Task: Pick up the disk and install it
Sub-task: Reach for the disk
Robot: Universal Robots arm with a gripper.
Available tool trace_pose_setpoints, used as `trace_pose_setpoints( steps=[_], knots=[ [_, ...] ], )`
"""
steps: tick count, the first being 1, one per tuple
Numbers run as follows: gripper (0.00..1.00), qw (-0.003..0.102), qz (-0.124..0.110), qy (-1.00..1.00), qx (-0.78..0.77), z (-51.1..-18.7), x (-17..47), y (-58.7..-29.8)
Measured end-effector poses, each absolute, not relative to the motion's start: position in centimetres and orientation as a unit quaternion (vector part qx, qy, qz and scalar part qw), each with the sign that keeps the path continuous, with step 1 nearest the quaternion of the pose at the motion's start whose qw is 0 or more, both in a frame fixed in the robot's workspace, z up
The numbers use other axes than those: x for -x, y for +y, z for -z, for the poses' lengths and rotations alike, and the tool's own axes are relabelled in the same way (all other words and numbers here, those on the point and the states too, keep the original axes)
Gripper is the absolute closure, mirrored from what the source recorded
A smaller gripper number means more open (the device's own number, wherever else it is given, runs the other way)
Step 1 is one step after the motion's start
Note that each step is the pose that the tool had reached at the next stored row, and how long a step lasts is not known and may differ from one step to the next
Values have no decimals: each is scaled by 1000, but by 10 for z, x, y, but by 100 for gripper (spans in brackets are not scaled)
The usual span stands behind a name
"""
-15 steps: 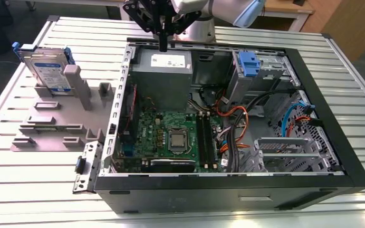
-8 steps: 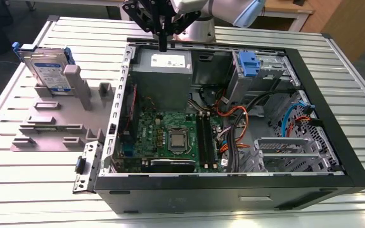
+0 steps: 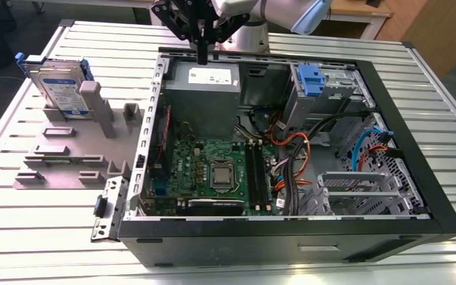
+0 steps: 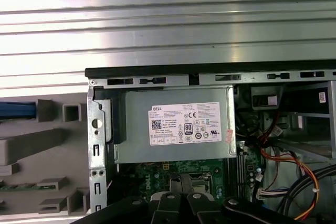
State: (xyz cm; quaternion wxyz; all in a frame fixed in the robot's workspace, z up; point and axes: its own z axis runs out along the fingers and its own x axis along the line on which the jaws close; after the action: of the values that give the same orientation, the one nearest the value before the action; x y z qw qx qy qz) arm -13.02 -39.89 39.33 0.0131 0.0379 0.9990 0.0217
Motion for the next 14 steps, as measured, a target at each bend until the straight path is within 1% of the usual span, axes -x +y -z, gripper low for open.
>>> trace_pose_setpoints(
  steps=[14],
  knots=[
    [89,13,-22,999,-38,-393,134,-399]
  ],
)
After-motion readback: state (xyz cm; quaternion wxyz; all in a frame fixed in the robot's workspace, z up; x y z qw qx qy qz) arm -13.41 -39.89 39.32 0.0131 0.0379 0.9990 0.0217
